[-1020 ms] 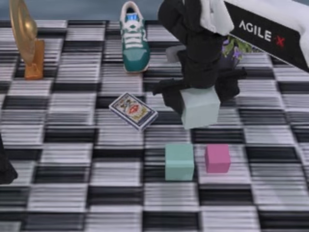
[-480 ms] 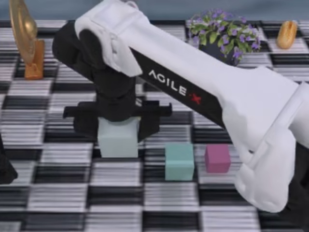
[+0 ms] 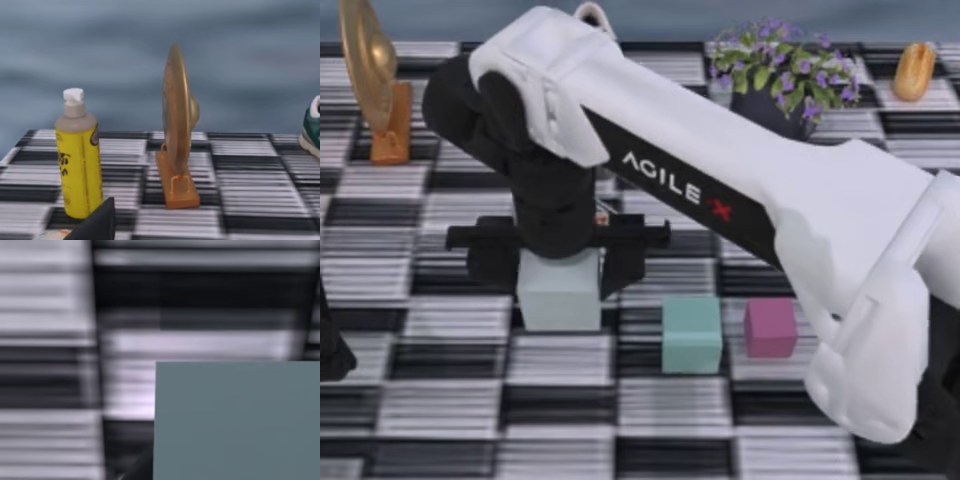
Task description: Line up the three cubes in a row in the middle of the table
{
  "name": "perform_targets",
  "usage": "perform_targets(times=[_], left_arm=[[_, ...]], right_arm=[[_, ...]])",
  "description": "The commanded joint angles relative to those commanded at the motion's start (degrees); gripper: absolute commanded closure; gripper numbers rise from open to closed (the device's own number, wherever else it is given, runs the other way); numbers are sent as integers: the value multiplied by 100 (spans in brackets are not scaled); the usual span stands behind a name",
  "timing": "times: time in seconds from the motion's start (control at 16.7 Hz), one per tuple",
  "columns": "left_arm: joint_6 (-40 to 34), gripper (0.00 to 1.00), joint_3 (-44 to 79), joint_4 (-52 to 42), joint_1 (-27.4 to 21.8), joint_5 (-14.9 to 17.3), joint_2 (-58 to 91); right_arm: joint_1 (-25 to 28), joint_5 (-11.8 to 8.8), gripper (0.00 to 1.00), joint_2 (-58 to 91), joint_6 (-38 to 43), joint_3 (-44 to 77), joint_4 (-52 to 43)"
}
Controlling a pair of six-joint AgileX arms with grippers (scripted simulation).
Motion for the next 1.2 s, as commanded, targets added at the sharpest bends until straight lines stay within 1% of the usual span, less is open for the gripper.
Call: perform_targets(times=[0.42,0.54,0.78,1.2], left_arm=[[0,0,0,0,0,0,0],[0,0,0,0,0,0,0],[0,0,0,0,0,0,0],[0,0,0,0,0,0,0]], right_arm=[[32,8,100,-286,7,-1871,1486],[41,8,100,-319,15,-2097,1708],[42,8,100,-322,16,-2119,1730],[42,8,47,-322,16,-2119,1730]])
